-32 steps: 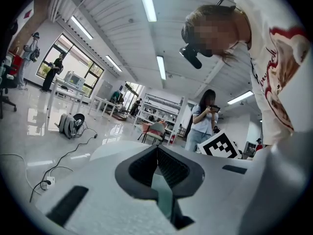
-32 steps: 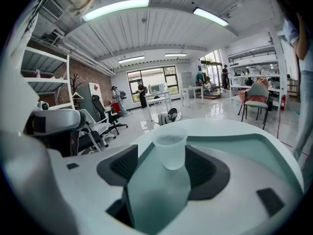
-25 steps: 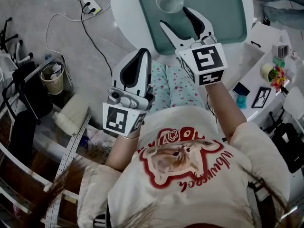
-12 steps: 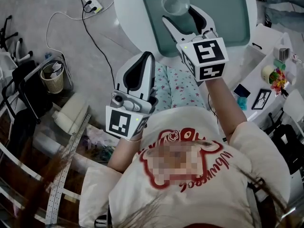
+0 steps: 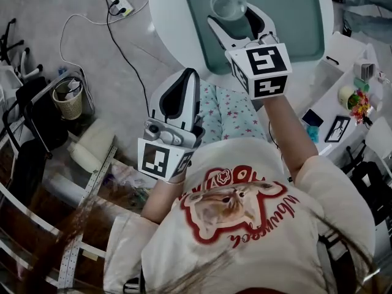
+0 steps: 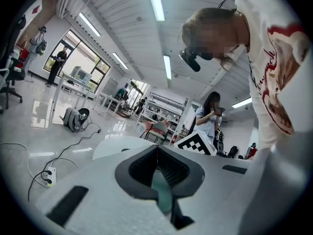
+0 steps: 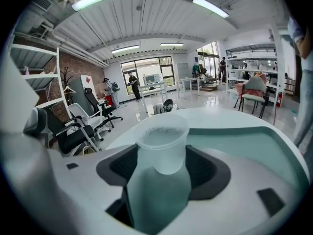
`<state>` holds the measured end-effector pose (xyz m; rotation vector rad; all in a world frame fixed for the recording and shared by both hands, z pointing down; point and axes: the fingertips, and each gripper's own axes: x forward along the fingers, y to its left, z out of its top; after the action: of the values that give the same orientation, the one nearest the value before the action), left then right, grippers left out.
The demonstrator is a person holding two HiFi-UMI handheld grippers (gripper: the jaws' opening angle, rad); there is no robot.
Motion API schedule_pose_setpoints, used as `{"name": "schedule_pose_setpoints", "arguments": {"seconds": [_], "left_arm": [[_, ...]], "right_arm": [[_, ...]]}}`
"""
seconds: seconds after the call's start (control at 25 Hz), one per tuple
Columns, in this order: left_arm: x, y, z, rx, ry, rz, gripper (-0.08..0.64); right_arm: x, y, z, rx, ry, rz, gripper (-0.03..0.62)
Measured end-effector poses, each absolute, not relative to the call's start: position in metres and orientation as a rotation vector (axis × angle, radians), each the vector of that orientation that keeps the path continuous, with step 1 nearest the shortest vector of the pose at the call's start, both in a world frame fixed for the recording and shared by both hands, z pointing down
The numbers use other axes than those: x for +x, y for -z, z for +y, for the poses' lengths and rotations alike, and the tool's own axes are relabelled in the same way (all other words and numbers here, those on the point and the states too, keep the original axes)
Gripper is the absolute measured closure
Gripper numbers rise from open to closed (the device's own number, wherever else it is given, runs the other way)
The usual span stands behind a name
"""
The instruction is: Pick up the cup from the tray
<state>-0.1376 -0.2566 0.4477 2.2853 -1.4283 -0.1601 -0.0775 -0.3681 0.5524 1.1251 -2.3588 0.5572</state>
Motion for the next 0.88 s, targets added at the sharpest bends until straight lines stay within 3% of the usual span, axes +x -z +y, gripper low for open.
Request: {"name": "schedule_pose_setpoints", "arguments": {"seconds": [0.88], "left_arm": [[-0.139,-0.453,-0.243,2.272,0.152,-1.416,0.546]], "right_arm": [[-0.083,-0.558,-0.394,1.209,-0.59,-2.326,0.284]]}}
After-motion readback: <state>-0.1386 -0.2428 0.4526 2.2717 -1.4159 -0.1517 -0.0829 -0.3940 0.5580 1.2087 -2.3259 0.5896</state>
